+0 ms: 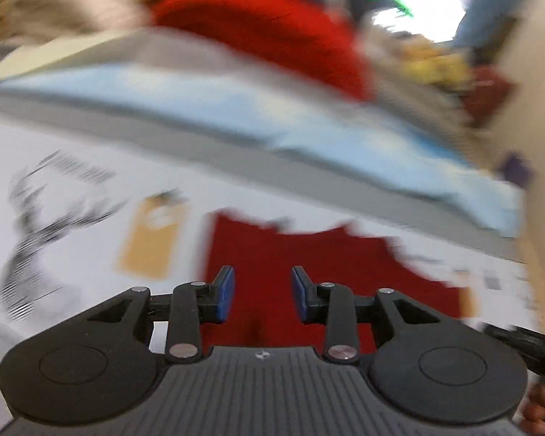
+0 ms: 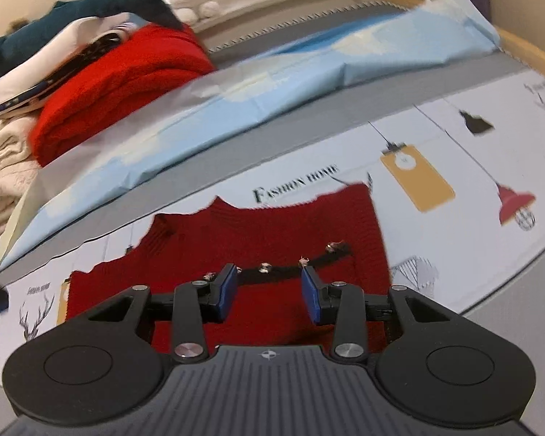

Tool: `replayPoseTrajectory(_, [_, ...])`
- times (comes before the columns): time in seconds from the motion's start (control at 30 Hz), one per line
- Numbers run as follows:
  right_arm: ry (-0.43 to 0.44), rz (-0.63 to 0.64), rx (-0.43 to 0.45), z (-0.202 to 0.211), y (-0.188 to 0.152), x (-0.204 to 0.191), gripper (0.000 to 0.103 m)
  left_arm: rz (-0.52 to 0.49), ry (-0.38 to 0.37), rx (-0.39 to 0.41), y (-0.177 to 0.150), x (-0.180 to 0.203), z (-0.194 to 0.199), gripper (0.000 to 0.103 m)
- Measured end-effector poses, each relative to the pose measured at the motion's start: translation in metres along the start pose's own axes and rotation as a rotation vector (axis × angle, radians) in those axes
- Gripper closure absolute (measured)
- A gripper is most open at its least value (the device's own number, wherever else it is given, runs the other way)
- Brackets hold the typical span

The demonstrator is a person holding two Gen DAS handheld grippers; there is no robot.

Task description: Fold small clothes

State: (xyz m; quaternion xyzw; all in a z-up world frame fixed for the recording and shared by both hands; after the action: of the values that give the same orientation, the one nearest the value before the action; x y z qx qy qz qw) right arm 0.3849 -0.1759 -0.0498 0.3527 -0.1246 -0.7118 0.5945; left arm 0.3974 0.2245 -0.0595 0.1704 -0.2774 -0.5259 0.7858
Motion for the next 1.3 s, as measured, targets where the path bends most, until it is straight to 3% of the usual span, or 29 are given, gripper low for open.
replayPoseTrajectory(0.1, [-0.051,-0.082,-0.052,-0.014,-0.004,0.015,0.064,0.075,0.070,-0.051,0.002,-0.029,-0.009,0.066])
replayPoseTrajectory(0.2, [-0.061,-0.187,-0.097,-0.030,-0.010,0.030,0.081,0.099,0.050,-0.055,0.004,-0.031,-0.006,0.066])
replayPoseTrajectory(0.37, [-0.068,-0.332,-0.165,-0.059,-0.026,0.049,0.080,0.063,0.014,-0.051,0.002,-0.015,-0.006,0.066])
replayPoseTrajectory(0.5, [-0.038,-0.410,-0.161,-0.073,-0.029,0.060,0.080,0.019,0.001,-0.069,-0.006,-0.008,-0.010,0.066])
replayPoseTrajectory(0.53, [-0.031,-0.411,-0.154,-0.072,-0.028,0.060,0.088,0.007,0.001,-0.073,-0.009,-0.008,-0.012,0.066])
replayPoseTrajectory(0.57, [-0.027,-0.398,-0.138,-0.070,-0.026,0.059,0.103,-0.004,0.002,-0.077,-0.011,-0.007,-0.014,0.066])
replayPoseTrajectory(0.8, [-0.093,-0.246,0.107,-0.025,0.007,0.052,0.103,-0.010,-0.013,-0.137,-0.029,-0.014,-0.045,0.066])
replayPoseTrajectory(0.87, [-0.101,-0.247,0.097,-0.027,0.009,0.059,0.103,-0.043,0.007,-0.190,-0.043,-0.017,-0.064,0.070])
replayPoseTrajectory(0.97, [-0.016,-0.305,-0.017,-0.042,0.000,0.066,0.097,-0.096,0.061,-0.255,-0.064,-0.025,-0.085,0.071])
replayPoseTrajectory(1.03, [0.031,-0.272,-0.098,-0.052,-0.009,0.062,0.078,-0.110,0.062,-0.241,-0.062,-0.022,-0.080,0.071])
replayPoseTrajectory(1.13, [-0.028,-0.242,-0.154,-0.051,-0.021,0.065,0.076,-0.140,0.044,-0.176,-0.045,-0.016,-0.052,0.071])
replayPoseTrajectory(1.2, [-0.020,-0.266,-0.127,-0.037,-0.017,0.066,0.075,-0.136,0.015,-0.113,-0.030,-0.013,-0.025,0.071])
replayPoseTrajectory(1.3, [-0.005,-0.204,-0.058,-0.006,-0.006,0.054,0.075,-0.129,-0.012,-0.035,-0.016,-0.009,0.017,0.069])
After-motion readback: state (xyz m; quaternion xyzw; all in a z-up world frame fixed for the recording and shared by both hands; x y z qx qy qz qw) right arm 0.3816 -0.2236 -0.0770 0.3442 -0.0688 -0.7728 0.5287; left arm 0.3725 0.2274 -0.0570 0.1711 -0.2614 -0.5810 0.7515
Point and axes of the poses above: each gripper's, at about its wrist camera, not at the fingertips, and z roughly against the way its jaws point, x to its right, y to its top, the point moved 5 cm from there along -z, roughly the way its jaws point, and after that the axes turned 1 degree about -x, right-handed, at the moved point
